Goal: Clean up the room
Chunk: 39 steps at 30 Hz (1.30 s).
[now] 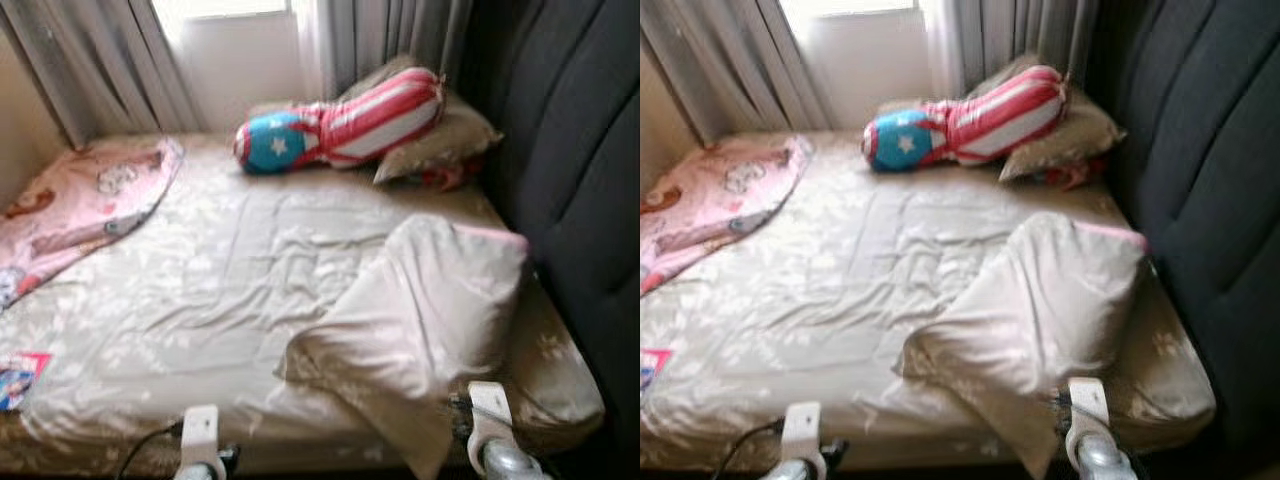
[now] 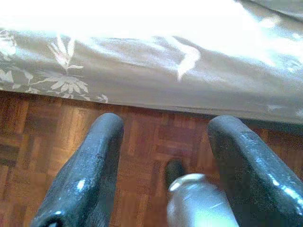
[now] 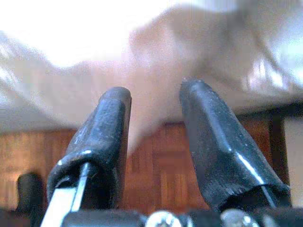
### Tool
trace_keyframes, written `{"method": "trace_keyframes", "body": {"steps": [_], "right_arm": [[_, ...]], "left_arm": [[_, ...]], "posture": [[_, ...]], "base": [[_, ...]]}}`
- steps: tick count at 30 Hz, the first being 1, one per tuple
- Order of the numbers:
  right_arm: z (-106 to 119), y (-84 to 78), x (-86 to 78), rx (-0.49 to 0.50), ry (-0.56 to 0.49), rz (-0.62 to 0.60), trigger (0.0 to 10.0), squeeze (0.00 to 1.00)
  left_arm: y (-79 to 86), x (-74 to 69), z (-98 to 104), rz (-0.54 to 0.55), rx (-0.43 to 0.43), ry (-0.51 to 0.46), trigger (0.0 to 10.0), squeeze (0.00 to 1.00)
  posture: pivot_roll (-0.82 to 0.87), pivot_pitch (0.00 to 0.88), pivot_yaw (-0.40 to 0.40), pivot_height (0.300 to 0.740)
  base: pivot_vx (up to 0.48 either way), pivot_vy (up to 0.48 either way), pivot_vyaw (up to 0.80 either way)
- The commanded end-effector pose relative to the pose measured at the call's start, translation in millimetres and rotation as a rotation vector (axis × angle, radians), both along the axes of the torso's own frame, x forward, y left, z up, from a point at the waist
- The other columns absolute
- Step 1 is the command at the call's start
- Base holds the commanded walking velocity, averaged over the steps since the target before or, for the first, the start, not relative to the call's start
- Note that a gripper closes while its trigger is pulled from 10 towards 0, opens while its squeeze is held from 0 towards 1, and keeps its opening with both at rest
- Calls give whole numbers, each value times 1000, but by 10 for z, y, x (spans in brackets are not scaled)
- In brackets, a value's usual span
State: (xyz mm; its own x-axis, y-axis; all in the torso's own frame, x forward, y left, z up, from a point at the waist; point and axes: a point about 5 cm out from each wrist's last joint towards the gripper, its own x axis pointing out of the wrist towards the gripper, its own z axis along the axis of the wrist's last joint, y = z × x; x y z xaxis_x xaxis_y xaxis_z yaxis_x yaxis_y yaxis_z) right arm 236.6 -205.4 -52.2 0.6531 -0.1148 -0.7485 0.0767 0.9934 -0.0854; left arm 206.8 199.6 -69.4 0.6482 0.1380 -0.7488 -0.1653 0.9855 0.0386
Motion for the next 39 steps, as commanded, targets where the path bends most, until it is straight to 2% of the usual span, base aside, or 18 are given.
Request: {"method": "trace_keyframes", "body": {"steps": [1, 8, 13, 16, 20, 21, 22, 24, 25, 31, 32, 37, 39], "right_arm": [[-15, 116, 7, 26, -2, 18, 10000, 0], [-5, 116, 17, 28, -19, 8, 10000, 0], [38, 120, 57, 45, -102, -22, 10000, 0], [70, 140, 74, 60, -174, -13, 10000, 0], [89, 154, 85, 73, -210, 3, 10000, 0], [303, 192, 338, 89, -333, 20, 10000, 0], [419, 208, 464, 93, -388, 27, 10000, 0], [593, 230, 618, 104, -486, 31, 10000, 0], [612, 232, 627, 109, -503, 30, 10000, 0], [632, 229, 577, 99, -584, 23, 10000, 0], [612, 221, 508, 87, -616, 24, 10000, 0], [570, 133, 340, 65, -671, -31, 10000, 0], [569, 121, 330, 66, -675, -41, 10000, 0]], "left_arm": [[105, -68, -20, 15, 24, 22, 10000, 0], [111, -50, -3, 21, 28, -6, 10000, 0], [119, -27, 24, 28, 23, -56, 10000, 0], [136, -26, 54, 32, 17, -124, 10000, 0], [140, -22, 72, 38, 4, -164, 10000, 0], [154, 275, 285, 22, 9, -292, 10000, 0], [154, 452, 423, 13, 15, -357, 10000, 0], [164, 694, 666, 2, 24, -485, 10000, 0], [168, 709, 694, -1, 27, -506, 10000, 0], [139, 730, 811, -61, 67, -618, 10000, 0], [120, 680, 815, -75, 69, -655, 10000, 0], [115, 510, 798, -77, 66, -706, 10000, 0], [111, 499, 795, -79, 65, -707, 10000, 0]], "posture": [[-110, 0, 20, 740], [-108, 0, 19, 740], [-107, 5, 24, 740], [-109, 47, 30, 740], [-111, 58, 32, 740], [-114, 77, 39, 740], [-114, 77, 39, 740], [-118, 87, 43, 740], [-118, 88, 43, 740], [-118, 108, 39, 740], [-120, 117, 34, 740], [-125, 133, 27, 740], [-125, 133, 27, 740]], "base": [[244, 0, 0], [0, 0, 0], [0, 0, 0], [0, 0, 0], [0, 0, 0], [0, 0, 0], [0, 0, 0], [0, 0, 0], [0, 0, 0], [0, 0, 0], [0, 0, 0], [0, 0, 0], [0, 0, 0]]}}
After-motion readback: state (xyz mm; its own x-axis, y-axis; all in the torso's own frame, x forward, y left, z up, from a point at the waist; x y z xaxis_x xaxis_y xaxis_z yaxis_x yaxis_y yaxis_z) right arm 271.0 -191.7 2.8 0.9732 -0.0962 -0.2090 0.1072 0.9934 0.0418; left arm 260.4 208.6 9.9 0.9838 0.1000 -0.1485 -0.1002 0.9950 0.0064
